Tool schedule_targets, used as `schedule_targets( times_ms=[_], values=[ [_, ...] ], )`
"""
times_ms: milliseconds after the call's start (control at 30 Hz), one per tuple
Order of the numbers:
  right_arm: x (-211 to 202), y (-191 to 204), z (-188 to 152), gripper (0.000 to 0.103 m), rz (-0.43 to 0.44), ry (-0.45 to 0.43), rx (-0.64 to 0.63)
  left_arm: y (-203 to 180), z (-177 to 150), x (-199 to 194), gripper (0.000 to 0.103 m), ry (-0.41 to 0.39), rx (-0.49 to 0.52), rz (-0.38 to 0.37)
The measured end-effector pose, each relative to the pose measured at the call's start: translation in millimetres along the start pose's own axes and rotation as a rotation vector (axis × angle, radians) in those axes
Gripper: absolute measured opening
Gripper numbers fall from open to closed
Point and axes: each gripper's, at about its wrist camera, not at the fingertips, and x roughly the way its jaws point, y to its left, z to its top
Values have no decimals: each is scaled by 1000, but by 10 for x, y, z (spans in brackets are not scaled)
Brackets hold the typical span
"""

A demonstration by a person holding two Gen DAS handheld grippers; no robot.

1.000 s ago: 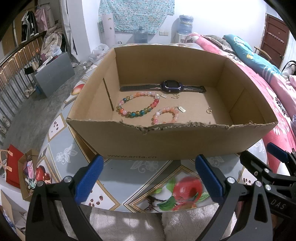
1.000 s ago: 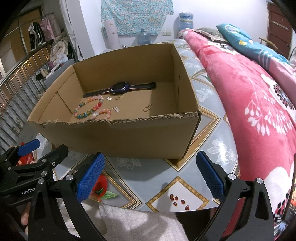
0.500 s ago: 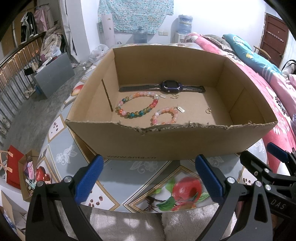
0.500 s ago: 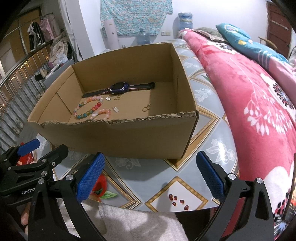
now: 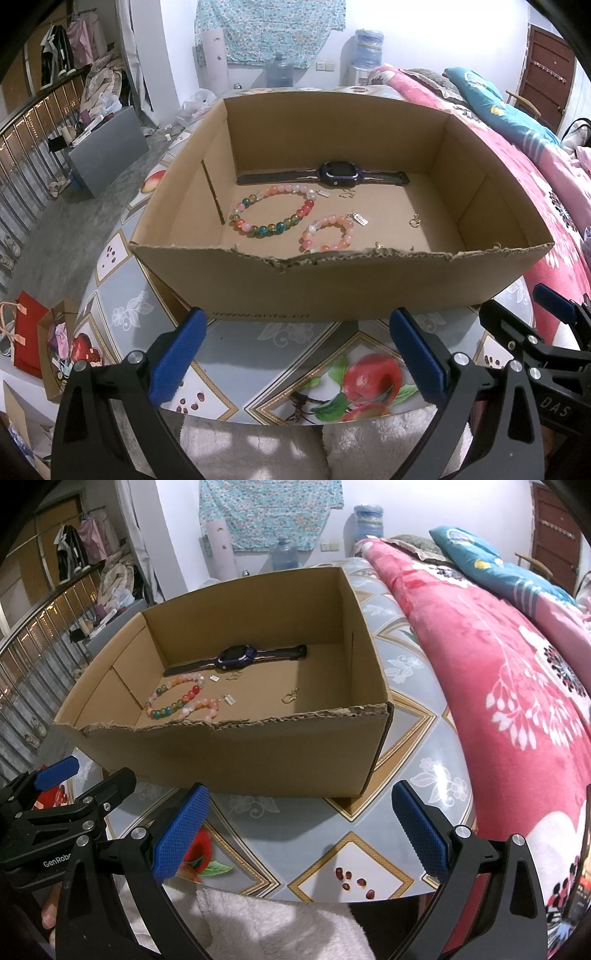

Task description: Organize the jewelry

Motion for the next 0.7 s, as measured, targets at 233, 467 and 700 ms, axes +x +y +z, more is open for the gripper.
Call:
schedule_targets(
  times_ms=[233,467,700],
  values=[
    [-1,-2,-1,95,0,1,-2,1,2,0,97,0,1,0],
    [-9,-29,14,95,-3,0,-4,6,7,2,97,0,1,2],
    [-12,-25,43,95,-7,1,-10,41,32,12,97,0,-2,10]
  ],
)
